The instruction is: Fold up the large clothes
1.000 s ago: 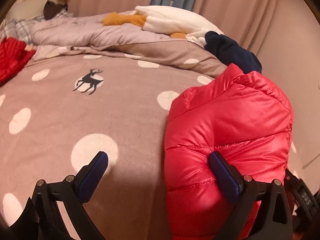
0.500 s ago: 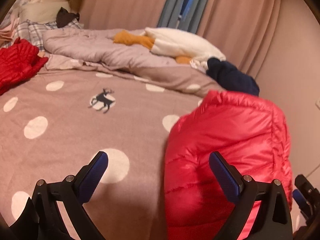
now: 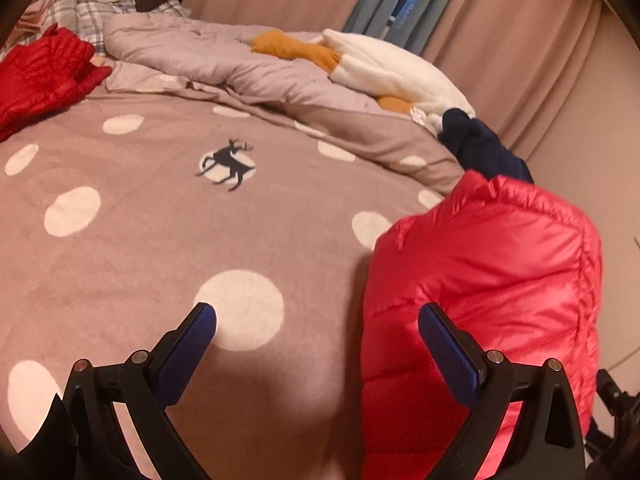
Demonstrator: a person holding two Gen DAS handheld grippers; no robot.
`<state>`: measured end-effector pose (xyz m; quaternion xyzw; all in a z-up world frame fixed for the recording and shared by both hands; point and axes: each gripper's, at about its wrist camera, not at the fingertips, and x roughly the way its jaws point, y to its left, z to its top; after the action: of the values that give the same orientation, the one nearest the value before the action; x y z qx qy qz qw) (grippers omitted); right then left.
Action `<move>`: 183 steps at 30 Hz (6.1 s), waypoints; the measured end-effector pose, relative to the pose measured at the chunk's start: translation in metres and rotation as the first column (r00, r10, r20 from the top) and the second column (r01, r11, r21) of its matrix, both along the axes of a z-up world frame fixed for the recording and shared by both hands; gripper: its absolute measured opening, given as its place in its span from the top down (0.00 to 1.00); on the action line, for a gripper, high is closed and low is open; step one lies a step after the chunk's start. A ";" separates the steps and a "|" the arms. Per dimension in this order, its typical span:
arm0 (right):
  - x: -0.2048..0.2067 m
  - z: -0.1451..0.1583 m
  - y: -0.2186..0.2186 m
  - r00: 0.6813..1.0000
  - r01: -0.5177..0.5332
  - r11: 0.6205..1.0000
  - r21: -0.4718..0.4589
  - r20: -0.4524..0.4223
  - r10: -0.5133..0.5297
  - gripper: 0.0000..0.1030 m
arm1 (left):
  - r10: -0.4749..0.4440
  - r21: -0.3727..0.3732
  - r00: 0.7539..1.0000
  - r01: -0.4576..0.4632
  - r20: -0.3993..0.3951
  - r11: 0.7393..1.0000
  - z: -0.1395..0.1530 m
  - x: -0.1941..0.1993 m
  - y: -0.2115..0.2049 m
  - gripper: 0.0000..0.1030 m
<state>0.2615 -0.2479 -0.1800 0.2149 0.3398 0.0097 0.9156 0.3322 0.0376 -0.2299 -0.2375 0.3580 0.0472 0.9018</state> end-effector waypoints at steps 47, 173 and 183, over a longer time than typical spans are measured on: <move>0.012 -0.106 0.010 0.911 -0.324 0.647 0.690 0.044 0.409 0.59 | -0.390 -0.226 0.918 0.395 0.066 0.891 0.013 -0.008 -0.052 0.19; 0.131 -0.080 0.202 0.808 -0.584 0.803 0.119 -0.014 0.589 0.33 | -0.153 -0.125 0.987 0.159 0.059 0.979 -0.005 0.022 0.077 0.20; 0.129 -0.107 0.182 0.832 -0.545 0.834 0.086 -0.067 0.550 0.29 | -0.153 -0.070 0.985 0.159 0.079 0.985 -0.007 0.012 0.057 0.15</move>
<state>0.3908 -0.0658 -0.2867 0.1378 0.4270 0.2725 0.8511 0.3444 0.0948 -0.2373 -0.2447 0.3435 -0.0460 0.9055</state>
